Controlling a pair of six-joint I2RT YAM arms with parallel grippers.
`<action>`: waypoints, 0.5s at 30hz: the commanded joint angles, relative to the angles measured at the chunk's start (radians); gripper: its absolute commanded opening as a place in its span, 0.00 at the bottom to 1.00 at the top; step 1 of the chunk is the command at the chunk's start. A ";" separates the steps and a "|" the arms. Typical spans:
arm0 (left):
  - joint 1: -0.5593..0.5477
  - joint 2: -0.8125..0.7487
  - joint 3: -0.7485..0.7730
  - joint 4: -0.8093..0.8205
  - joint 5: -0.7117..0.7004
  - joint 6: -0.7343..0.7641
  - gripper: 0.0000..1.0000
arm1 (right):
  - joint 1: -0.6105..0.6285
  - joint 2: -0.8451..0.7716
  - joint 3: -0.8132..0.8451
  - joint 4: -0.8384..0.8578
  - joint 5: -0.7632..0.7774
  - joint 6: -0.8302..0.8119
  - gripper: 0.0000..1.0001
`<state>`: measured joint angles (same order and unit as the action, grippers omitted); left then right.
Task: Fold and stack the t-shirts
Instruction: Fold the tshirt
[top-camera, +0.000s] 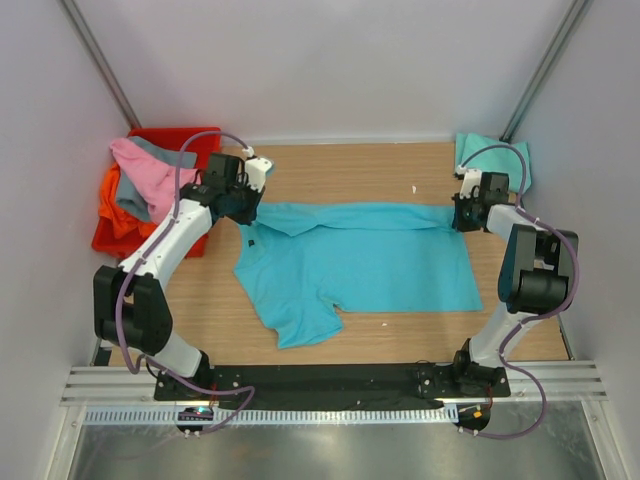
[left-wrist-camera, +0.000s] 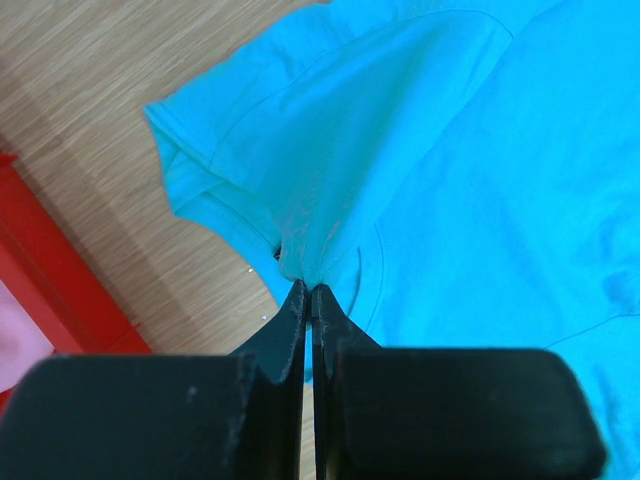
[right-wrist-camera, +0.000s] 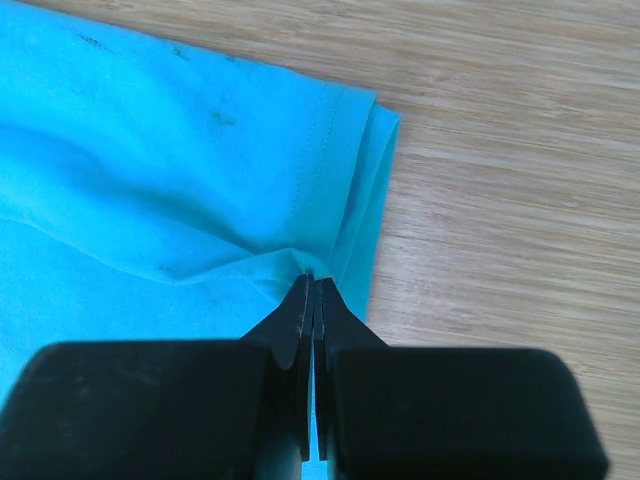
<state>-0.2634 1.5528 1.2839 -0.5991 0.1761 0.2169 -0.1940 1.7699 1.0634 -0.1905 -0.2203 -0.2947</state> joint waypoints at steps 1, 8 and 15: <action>-0.002 -0.039 -0.001 0.024 -0.006 -0.007 0.00 | -0.007 -0.015 -0.003 0.002 -0.017 -0.015 0.01; -0.003 -0.072 -0.011 0.025 -0.020 -0.004 0.00 | -0.024 -0.055 -0.013 -0.021 -0.047 -0.014 0.01; -0.003 -0.083 -0.009 0.025 -0.017 -0.007 0.00 | -0.025 -0.046 -0.023 -0.021 -0.048 -0.018 0.01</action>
<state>-0.2638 1.5059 1.2720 -0.5976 0.1654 0.2165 -0.2138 1.7603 1.0409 -0.2165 -0.2508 -0.2993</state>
